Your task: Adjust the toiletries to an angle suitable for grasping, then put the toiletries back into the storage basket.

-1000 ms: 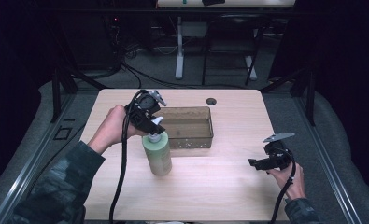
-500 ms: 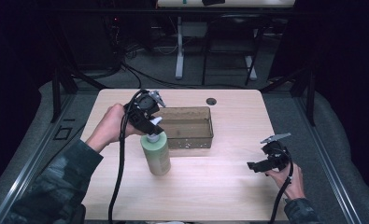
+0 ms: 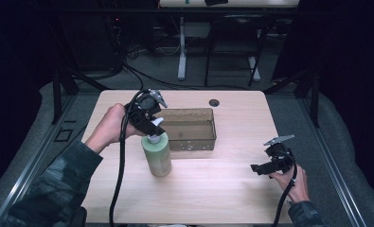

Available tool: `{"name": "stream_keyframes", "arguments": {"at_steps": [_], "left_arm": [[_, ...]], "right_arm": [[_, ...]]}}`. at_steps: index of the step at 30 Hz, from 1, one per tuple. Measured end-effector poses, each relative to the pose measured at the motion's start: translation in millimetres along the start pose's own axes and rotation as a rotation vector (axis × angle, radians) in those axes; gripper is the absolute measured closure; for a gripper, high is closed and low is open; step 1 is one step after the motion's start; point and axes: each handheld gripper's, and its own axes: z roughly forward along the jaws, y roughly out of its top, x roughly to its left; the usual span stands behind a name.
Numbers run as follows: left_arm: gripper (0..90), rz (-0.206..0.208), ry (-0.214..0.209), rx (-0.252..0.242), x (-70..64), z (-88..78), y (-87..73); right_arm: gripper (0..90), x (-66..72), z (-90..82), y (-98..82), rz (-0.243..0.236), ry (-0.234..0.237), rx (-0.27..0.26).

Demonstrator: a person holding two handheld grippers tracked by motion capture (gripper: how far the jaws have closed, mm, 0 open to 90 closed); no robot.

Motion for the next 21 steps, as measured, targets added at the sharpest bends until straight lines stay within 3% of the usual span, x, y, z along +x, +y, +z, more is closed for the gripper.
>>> {"name": "stream_keyframes", "arguments": {"at_steps": [21], "left_arm": [[63.0, 0.024, 0.005, 0.021, 5.3, -26.1, 11.7]], "right_arm": [[0.0, 0.3, -0.2, 0.1, -0.009, 0.006, 0.015]]}}
